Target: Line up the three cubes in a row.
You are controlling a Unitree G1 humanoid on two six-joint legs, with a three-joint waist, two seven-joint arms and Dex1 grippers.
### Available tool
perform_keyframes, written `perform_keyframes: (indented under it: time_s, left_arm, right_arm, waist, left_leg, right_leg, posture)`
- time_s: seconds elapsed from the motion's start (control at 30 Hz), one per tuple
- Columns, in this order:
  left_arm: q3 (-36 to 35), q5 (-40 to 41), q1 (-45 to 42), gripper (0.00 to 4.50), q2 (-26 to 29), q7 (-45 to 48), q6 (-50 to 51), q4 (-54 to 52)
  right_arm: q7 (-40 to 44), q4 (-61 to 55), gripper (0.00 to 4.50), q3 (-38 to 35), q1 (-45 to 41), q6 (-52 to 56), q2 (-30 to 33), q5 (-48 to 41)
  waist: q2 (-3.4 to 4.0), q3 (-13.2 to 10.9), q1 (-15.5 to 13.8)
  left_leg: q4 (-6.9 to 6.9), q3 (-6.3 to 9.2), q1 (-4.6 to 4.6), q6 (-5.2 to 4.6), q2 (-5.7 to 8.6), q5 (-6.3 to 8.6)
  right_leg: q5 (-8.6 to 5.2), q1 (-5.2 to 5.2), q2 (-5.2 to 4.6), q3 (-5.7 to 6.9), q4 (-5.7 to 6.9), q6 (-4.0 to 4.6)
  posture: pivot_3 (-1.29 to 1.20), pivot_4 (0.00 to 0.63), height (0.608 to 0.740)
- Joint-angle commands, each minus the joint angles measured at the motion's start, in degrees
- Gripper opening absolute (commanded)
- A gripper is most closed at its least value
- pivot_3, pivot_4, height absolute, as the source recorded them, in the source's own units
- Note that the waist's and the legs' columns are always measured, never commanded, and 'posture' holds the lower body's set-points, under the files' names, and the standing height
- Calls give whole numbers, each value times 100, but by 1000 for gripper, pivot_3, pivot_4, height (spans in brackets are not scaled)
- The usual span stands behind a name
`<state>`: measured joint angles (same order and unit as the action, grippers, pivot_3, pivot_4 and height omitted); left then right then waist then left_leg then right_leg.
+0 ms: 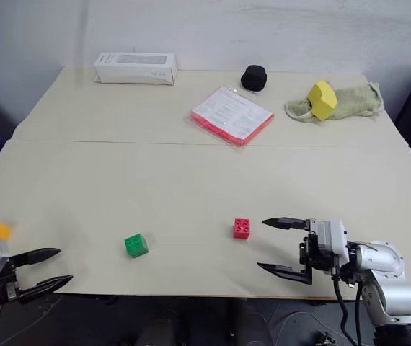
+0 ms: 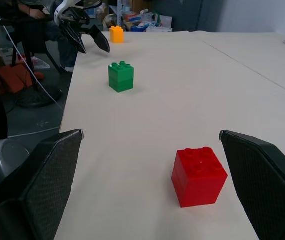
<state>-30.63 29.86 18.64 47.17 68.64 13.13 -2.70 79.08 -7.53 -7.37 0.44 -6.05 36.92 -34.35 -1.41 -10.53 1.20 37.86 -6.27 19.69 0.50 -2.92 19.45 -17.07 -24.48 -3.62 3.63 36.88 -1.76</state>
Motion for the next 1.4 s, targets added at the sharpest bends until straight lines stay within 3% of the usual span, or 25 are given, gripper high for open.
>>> perform_keyframes:
  time_s: [0.03, 0.17, 0.27, 0.53, 0.77, 0.9, 1.03, 1.2, 1.4]
  left_arm:
    - [433, 138, -330, 4500, -133, -110, 20, -635]
    - [1272, -450, -882, 4500, -481, -478, -322, -552]
    - [1571, -591, -1068, 3919, -729, -604, -507, -462]
    - [1917, -611, -1246, 1501, -827, -632, -702, -570]
    - [2799, -621, -2421, 1481, -633, -222, -127, -831]
    - [3914, -1529, -3648, 1481, -919, 9, -528, 65]
    - [4285, -1792, -4323, 1481, -1418, -171, -603, 710]
    - [4624, -2141, -4601, 1481, -1743, -264, -713, 1062]
    - [4675, -2290, -4734, 1481, -1697, -123, -1130, 1543]
  right_arm:
    - [-139, -337, 4469, 8, -148, -131, -102, -6]
    - [-230, -317, 4469, 108, -288, -106, -161, 94]
    - [-271, -301, 4500, 127, -334, -104, -163, 131]
    - [-383, -253, 4500, 113, -320, -177, -151, 216]
    - [-424, -256, 4500, -27, -164, -204, -47, 195]
    - [-464, -241, 4500, -134, -59, -206, 15, 233]
    - [-621, -370, 4500, -158, 115, -207, -28, 278]
    - [-833, -510, 4500, -127, 268, -227, -87, 334]
    - [-1002, -686, 4500, -101, 452, -235, -123, 341]
  waist:
    - [0, 0, 1]
    - [1, 0, 34]
    - [1, -1, 53]
    - [1, -1, 27]
    - [1, 0, -30]
    - [2, 0, -115]
    - [1, 0, -96]
    - [1, -1, -96]
    - [0, 0, -110]
  left_leg:
    - [0, 0, 1, 1, 0, 0]
    - [-5, -3, 2, 4, 0, 2]
    - [-7, -11, 1, 3, 0, 1]
    - [-7, -11, -7, 4, 1, -1]
    - [-4, -10, -5, 2, 4, -3]
    - [4, -13, -6, 2, 13, -7]
    - [9, -25, -1, 19, 8, -17]
    - [19, -27, 3, 19, 9, -21]
    - [19, -26, -9, 15, 10, -22]
  right_leg:
    - [0, 0, 0, 0, 1, -1]
    - [0, -2, 4, 0, -2, -1]
    - [1, -4, 9, -3, 0, -2]
    - [1, -1, 10, -5, 4, -2]
    - [2, 2, 9, -5, 4, -4]
    - [5, 7, 13, -4, 4, -9]
    - [6, 0, 22, -12, 2, -11]
    - [8, -1, 21, -15, 5, -16]
    - [9, 10, 19, -17, 9, -18]
  posture:
    - [0, 150, 740]
    - [0, 150, 740]
    - [0, 150, 740]
    - [0, 150, 740]
    - [0, 150, 740]
    - [0, 150, 740]
    - [0, 150, 740]
    - [0, 150, 740]
    - [0, 150, 740]
